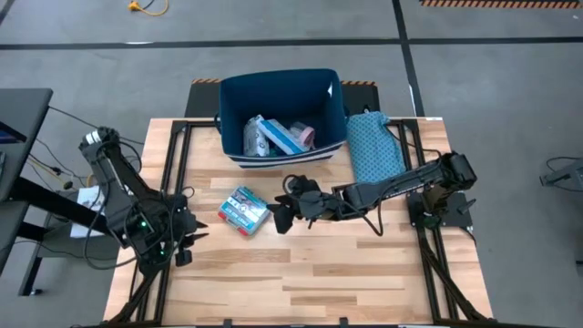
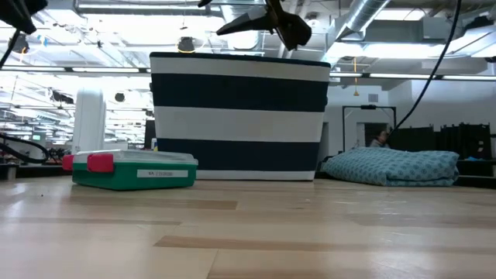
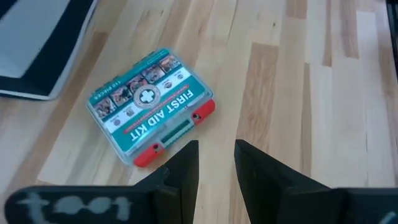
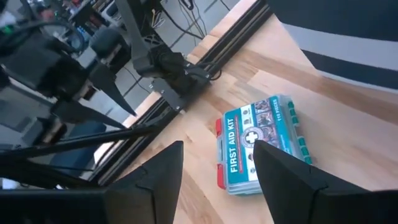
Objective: Pack medical supplies into shirt
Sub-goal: Put the first aid kit into the blue patterned shirt
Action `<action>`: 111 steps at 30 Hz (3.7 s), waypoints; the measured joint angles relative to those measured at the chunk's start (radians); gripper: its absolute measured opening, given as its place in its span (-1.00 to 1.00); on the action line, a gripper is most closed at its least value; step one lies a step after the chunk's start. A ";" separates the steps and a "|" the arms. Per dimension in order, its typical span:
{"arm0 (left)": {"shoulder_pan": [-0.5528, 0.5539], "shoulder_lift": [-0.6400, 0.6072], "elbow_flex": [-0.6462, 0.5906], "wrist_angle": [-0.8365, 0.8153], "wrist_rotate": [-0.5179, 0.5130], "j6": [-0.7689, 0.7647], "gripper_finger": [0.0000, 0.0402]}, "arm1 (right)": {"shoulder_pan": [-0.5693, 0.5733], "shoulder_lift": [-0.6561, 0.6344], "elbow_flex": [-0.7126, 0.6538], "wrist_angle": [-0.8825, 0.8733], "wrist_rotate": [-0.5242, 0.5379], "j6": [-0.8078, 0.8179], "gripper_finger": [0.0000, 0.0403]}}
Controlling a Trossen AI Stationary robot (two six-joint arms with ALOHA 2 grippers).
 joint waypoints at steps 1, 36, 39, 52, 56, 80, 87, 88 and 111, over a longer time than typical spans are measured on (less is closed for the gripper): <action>-0.004 -0.007 -0.015 0.015 -0.003 -0.006 -0.53 | -0.001 0.000 0.000 0.000 0.000 0.012 -0.06; 0.064 0.017 -0.339 0.431 0.114 -0.177 -1.00 | -0.180 0.226 0.001 0.123 -0.411 -0.076 0.51; 0.094 0.061 -0.352 0.471 0.123 -0.177 -1.00 | -0.191 0.227 0.001 0.125 -0.418 -0.096 0.51; 0.149 0.191 -0.363 0.563 0.149 -0.136 -1.00 | -0.250 0.227 0.001 0.113 -0.449 -0.142 0.51; 0.151 0.191 -0.363 0.560 0.114 -0.107 -1.00 | -0.253 0.228 0.001 0.093 -0.449 -0.149 0.51; 0.182 0.192 -0.462 0.637 0.110 -0.089 -1.00 | -0.291 0.397 0.000 0.185 -0.577 -0.123 0.51; 0.239 0.192 -0.462 0.638 0.115 -0.005 -1.00 | -0.306 0.483 0.021 0.274 -0.714 -0.113 0.51; 0.246 0.192 -0.462 0.639 0.117 0.007 -1.00 | -0.302 0.495 0.027 0.290 -0.745 -0.107 0.51; 0.276 0.192 -0.462 0.636 0.188 0.081 -1.00 | -0.244 0.562 0.102 0.421 -0.950 -0.043 0.51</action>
